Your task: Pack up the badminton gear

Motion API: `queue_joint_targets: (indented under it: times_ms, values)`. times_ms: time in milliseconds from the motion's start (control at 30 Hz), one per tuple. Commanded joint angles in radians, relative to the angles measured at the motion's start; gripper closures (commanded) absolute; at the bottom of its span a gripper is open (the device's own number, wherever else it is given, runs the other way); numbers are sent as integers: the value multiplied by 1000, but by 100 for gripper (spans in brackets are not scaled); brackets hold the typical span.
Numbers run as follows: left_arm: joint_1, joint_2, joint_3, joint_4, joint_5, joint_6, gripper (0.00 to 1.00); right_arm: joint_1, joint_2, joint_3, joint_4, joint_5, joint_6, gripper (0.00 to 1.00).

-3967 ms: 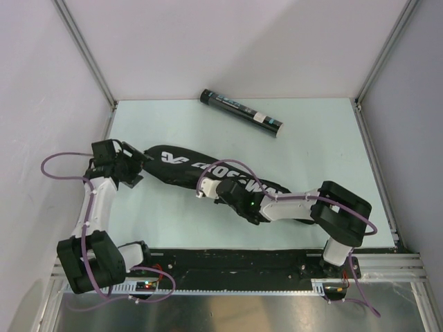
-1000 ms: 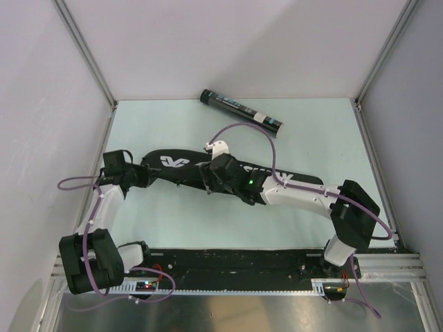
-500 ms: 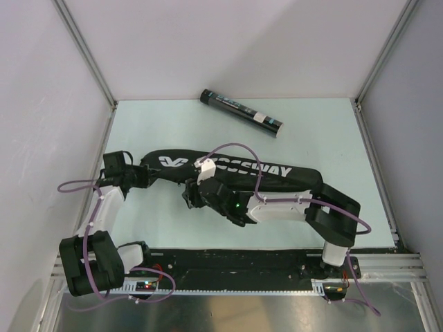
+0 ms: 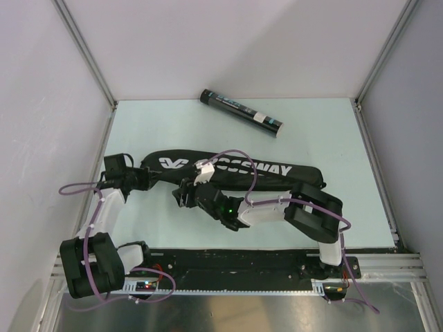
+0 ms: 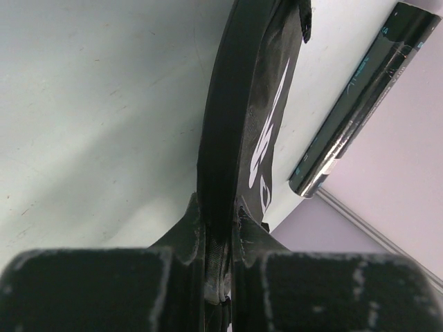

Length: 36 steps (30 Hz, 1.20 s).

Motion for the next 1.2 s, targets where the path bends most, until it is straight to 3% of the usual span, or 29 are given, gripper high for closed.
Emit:
queue_joint_targets:
  times_ms: [0, 200, 700, 767, 967, 1167]
  values:
    - [1, -19, -16, -64, 35, -58, 100, 3, 32, 17, 52, 65, 59, 44]
    - [1, -18, -19, -69, 42, -54, 100, 0, 63, 39, 26, 101, 73, 41]
    - [1, -18, -28, -72, 47, -45, 100, -7, 94, 59, 197, 95, -41, 47]
    - [1, -18, -30, -72, 50, -46, 100, -8, 96, 65, 195, 110, -42, 53]
    - [1, -28, -29, -73, 45, -44, 100, -9, 78, 71, 123, 175, -31, 95]
    - [2, -33, -19, -79, 34, -38, 100, -13, 24, -1, 54, 171, -20, 100]
